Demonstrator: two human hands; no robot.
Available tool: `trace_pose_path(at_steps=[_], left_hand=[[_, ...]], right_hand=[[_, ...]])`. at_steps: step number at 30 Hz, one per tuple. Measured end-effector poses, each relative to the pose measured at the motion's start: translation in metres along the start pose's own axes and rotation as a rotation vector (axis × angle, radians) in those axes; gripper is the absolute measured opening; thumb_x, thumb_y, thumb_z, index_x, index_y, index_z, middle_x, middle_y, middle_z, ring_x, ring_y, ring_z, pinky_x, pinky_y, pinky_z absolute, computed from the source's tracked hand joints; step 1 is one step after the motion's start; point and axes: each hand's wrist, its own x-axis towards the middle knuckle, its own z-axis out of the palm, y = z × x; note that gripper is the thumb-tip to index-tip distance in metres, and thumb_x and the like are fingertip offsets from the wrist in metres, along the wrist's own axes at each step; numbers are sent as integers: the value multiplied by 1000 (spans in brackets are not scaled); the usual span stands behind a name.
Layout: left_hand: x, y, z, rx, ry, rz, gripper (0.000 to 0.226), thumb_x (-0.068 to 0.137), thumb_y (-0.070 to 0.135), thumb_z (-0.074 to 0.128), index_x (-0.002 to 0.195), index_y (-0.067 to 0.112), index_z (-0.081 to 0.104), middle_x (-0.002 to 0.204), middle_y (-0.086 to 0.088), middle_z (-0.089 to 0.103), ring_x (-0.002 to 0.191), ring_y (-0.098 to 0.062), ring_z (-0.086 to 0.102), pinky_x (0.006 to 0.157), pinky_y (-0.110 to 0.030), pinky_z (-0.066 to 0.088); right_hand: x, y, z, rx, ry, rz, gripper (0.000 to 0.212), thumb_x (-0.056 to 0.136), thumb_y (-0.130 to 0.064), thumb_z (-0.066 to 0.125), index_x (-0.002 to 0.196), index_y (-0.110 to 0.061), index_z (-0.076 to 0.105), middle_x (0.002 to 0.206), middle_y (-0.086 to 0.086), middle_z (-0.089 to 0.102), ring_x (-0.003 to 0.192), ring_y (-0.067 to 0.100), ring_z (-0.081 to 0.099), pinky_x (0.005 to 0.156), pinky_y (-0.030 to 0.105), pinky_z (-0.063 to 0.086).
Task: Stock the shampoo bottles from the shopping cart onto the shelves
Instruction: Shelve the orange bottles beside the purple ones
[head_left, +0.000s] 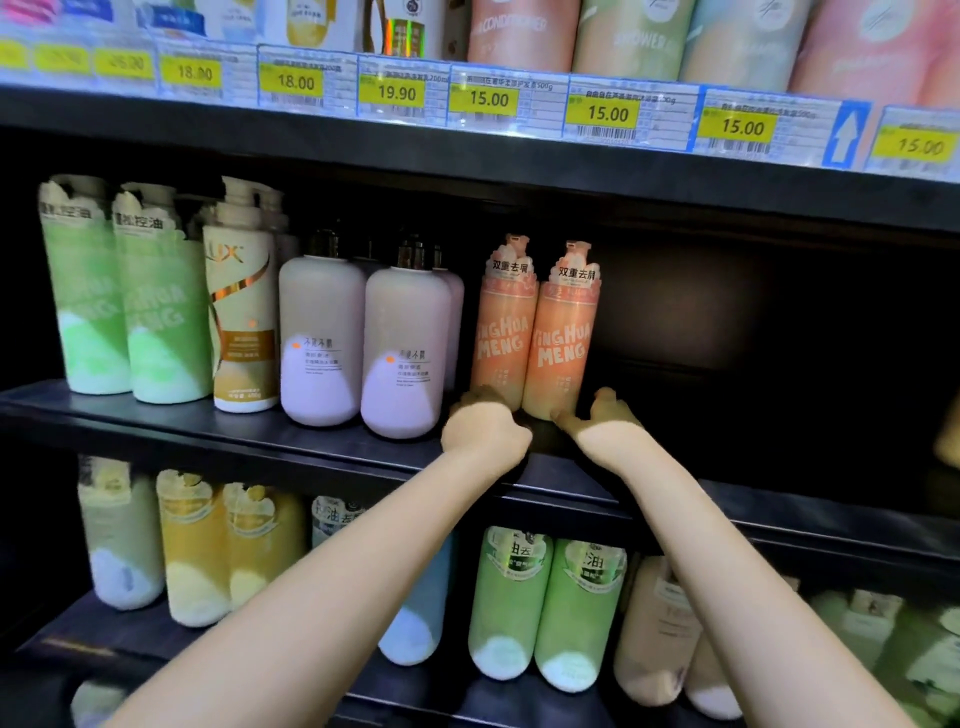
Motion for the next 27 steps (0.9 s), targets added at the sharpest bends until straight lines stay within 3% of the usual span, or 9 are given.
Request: trace_pose_path(at_steps=[5, 8, 11, 15, 19, 24, 27], left_hand=[[-60, -19, -28, 20, 0, 171, 40, 86, 34, 56, 115, 6, 52, 121, -15, 57, 114, -34, 52, 91, -40, 45], [-100, -45, -44, 5, 16, 306, 52, 88, 38, 54, 130, 9, 46, 131, -12, 53, 125, -29, 46, 102, -38, 39], [-144, -91, -62, 65, 2, 374, 67, 92, 41, 51, 147, 13, 25, 153, -5, 29, 143, -19, 22, 116, -31, 21], [-207, -189, -94, 130, -28, 260, 73, 94, 47, 45, 152, 19, 11, 159, 2, 13, 146, -12, 12, 116, -24, 12], [-299, -313, -131, 185, -89, -2, 90, 76, 69, 25, 151, 21, 13, 159, 2, 15, 145, -11, 13, 114, -17, 8], [-441, -447, -182, 295, -126, -376, 88, 81, 64, 29, 151, 13, 16, 157, -3, 19, 144, -17, 22, 114, -23, 18], [-516, -500, -210, 357, -142, -566, 74, 94, 46, 43, 152, 14, 11, 159, -3, 11, 146, -17, 15, 116, -26, 15]], right_hand=[[-60, 1, 1, -48, 140, -51, 67, 92, -45, 54, 137, 1, 34, 136, 26, 44, 124, 40, 46, 100, 43, 41], [-106, -12, 9, -33, 218, -90, 64, 91, -46, 54, 134, -2, 38, 132, 22, 49, 121, 38, 48, 97, 43, 42], [-158, -36, 35, -76, 265, -189, 64, 92, -47, 51, 139, -5, 37, 134, 17, 49, 124, 35, 47, 101, 43, 39], [-230, -80, 98, 17, 211, -401, 59, 94, -42, 50, 141, -9, 36, 141, 10, 45, 129, 27, 43, 104, 37, 36], [-303, -127, 196, 1, -81, -546, 57, 95, -44, 47, 141, -14, 35, 139, 5, 45, 129, 25, 42, 103, 39, 37], [-417, -188, 324, -86, -460, -717, 60, 97, -49, 40, 146, -17, 27, 149, 2, 35, 138, 22, 33, 112, 38, 28], [-485, -222, 379, -169, -617, -851, 57, 94, -52, 34, 140, -17, 32, 144, 1, 41, 132, 23, 39, 110, 39, 28]])
